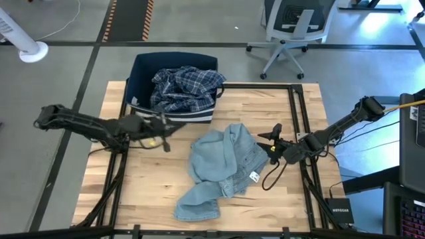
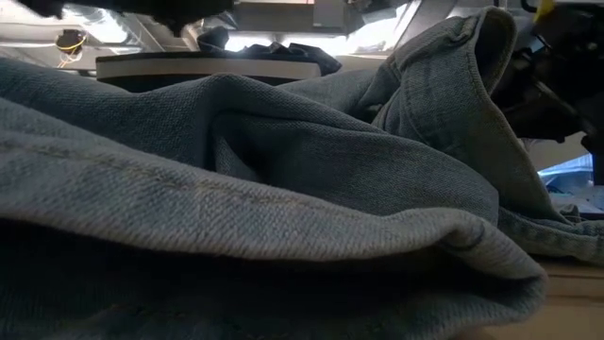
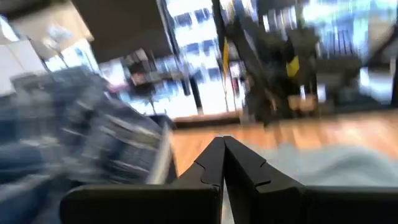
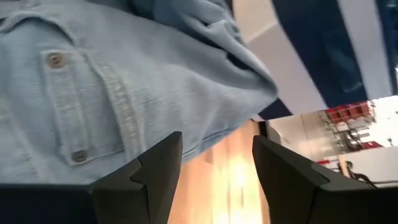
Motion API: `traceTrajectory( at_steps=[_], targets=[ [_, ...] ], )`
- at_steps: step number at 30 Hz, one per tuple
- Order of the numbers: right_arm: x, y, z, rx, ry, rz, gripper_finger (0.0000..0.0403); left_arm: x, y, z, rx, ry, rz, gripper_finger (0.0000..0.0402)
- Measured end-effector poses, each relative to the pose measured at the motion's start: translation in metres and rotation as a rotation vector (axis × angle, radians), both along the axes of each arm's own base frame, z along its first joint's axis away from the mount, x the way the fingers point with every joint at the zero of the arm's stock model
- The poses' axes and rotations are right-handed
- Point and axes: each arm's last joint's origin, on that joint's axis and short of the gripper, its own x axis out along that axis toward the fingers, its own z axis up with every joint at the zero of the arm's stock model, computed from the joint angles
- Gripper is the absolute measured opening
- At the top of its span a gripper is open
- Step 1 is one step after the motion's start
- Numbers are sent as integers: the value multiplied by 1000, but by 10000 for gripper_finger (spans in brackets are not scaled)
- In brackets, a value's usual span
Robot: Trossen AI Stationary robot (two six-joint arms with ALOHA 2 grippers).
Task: Sort clothes
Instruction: Put the blue pants into the laundry bin
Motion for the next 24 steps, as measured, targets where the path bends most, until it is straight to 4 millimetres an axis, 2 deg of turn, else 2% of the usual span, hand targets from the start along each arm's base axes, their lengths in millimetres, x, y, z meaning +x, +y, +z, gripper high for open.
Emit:
traceTrajectory(
  at_steps=[3,7,10,19,24],
  targets=[
    [-1,0,-3,13,32,19,213,21,-6,-1,1,79,-23,1],
    [-4,-1,-6,26,66,1,213,45,-18,-1,-126,99,-120,1],
    [-5,-2,-8,22,79,-13,213,57,-21,-5,-206,115,-132,1],
    [-5,-2,-8,24,72,-20,213,75,-25,-25,-289,193,-114,7],
    [-4,-2,-8,19,67,-28,213,79,-30,-35,-302,232,-135,56]
  ],
)
